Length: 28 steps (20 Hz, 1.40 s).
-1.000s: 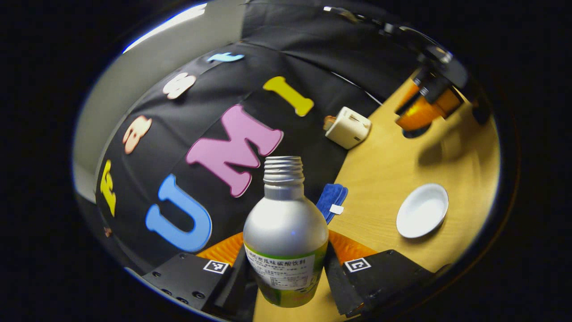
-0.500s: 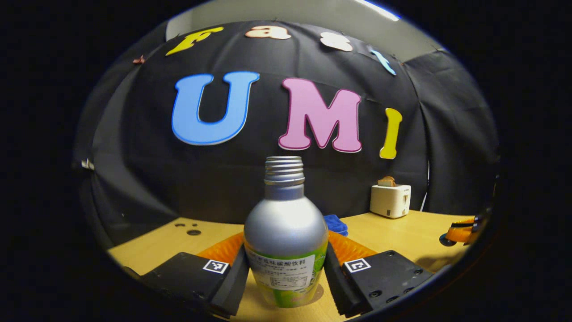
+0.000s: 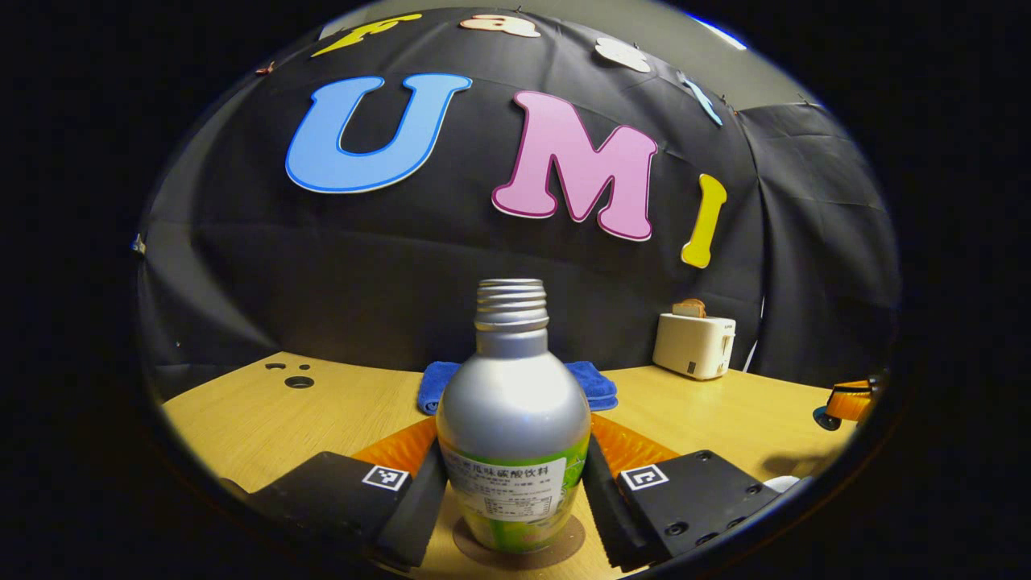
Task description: Open the teacup lid with one hand, grasp the water bottle and pour water into the teacup with the other hand; after pouring, place the water bottle on the coaster and then close the teacup lid.
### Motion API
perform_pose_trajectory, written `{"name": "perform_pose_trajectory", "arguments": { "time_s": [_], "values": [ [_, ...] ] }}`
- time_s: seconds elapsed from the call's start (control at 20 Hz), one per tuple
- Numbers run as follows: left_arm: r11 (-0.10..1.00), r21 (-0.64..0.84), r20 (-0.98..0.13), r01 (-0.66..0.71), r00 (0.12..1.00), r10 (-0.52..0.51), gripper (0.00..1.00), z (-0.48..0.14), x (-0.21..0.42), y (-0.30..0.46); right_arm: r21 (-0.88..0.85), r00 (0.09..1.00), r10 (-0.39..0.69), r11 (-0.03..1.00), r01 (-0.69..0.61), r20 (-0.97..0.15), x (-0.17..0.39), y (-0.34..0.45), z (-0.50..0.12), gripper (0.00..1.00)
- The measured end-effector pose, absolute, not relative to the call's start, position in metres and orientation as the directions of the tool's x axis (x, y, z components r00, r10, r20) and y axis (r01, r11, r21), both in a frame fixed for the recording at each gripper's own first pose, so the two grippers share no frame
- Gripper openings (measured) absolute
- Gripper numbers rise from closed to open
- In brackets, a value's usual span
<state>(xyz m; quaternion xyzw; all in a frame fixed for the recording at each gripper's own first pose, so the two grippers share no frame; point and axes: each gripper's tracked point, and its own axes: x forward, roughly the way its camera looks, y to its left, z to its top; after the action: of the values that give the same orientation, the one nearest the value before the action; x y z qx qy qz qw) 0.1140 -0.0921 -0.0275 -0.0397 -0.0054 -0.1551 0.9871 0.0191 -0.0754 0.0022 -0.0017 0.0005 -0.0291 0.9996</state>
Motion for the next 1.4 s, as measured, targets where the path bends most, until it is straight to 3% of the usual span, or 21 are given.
{"name": "perform_pose_trajectory", "arguments": {
  "time_s": [0.3,0.45,0.6,0.95,1.2,1.4],
  "values": [
    [0.956,-0.018,0.018,0.293,0.956,-0.293,0.84,-0.023,0.113,-0.087,-0.003,0.998,-0.058,0.998,0.058,-0.001,0.019,-0.076,0.002,0.29],
    [0.959,-0.031,0.03,0.283,0.959,-0.282,0.98,-0.019,0.098,-0.082,-0.003,0.998,-0.058,0.998,0.058,-0.001,0.019,-0.076,0.002,0.29],
    [0.961,-0.041,-0.005,0.274,0.961,-0.275,0.99,-0.025,0.071,-0.076,-0.003,0.998,-0.058,0.998,0.058,-0.001,0.019,-0.076,0.002,0.29],
    [0.972,0.001,0.05,0.233,0.971,-0.233,0.99,-0.025,-0.014,-0.056,-0.003,0.996,-0.087,0.996,0.087,0.005,0.018,-0.074,0.004,0.29],
    [0.967,-0.023,0.062,0.255,0.965,-0.254,0.98,-0.029,-0.042,-0.068,0.077,0.996,0.092,0.993,-0.092,-0.006,0.019,0.009,0.007,0.29],
    [0.97,0.034,0.048,0.24,0.969,-0.242,0.98,-0.035,-0.051,-0.067,0.04,0.978,0.199,0.98,-0.197,-0.065,0.028,0.058,-0.004,0.29]
  ]
}}
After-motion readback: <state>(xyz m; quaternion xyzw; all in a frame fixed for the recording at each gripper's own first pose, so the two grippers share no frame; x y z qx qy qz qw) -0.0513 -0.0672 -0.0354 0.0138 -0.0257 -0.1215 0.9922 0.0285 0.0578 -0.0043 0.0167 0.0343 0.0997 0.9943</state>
